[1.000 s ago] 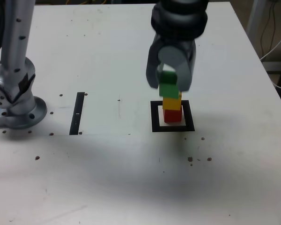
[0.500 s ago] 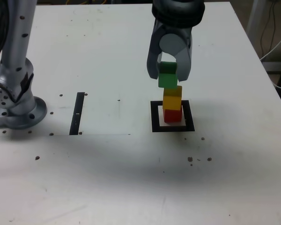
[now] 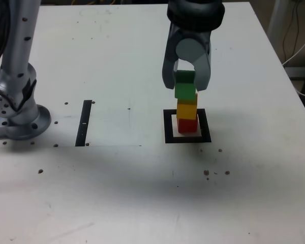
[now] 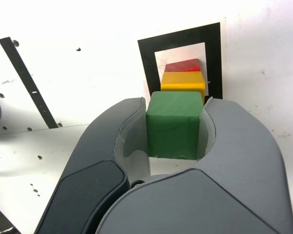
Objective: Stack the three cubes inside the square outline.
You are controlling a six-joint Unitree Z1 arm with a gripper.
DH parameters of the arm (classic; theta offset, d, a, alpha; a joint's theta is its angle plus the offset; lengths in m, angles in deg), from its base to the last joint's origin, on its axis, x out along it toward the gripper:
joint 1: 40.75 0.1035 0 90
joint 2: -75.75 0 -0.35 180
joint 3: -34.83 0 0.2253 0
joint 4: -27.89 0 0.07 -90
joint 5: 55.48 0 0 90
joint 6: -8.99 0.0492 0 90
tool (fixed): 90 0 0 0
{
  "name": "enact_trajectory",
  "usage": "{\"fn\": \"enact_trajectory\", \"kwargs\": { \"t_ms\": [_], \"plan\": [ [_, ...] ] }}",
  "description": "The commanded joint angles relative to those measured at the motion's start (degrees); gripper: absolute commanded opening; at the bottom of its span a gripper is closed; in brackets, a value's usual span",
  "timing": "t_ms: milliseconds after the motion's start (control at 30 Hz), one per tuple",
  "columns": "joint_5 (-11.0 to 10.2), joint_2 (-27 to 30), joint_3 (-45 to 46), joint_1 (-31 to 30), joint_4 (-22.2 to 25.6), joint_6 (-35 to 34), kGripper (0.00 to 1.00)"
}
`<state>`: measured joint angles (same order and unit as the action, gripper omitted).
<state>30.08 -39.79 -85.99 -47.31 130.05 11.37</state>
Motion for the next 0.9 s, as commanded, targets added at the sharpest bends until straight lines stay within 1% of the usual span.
{"fn": "enact_trajectory", "kwargs": {
  "t_ms": [0, 333, 433, 500, 567, 633, 667, 800, 867],
  "plan": [
    [0.2, -0.5, 0.4, 0.0, -0.4, -0.1, 0.22],
    [0.1, -0.4, 1.8, 0.0, -2.6, -0.1, 0.23],
    [0.1, -0.3, 2.1, 0.0, -3.2, -0.1, 0.26],
    [0.0, -0.3, 2.2, 0.0, -3.3, 0.0, 0.31],
    [0.0, -0.3, 2.1, 0.0, -3.3, 0.0, 0.38],
    [-0.1, -0.3, 2.1, 0.0, -3.3, 0.1, 0.48],
    [-0.1, -0.3, 2.1, 0.0, -3.3, 0.1, 0.54],
    [-0.1, -0.3, 2.2, 0.0, -3.3, 0.1, 0.85],
    [0.0, -0.2, 2.4, 0.0, -3.2, 0.1, 0.95]
  ]
}}
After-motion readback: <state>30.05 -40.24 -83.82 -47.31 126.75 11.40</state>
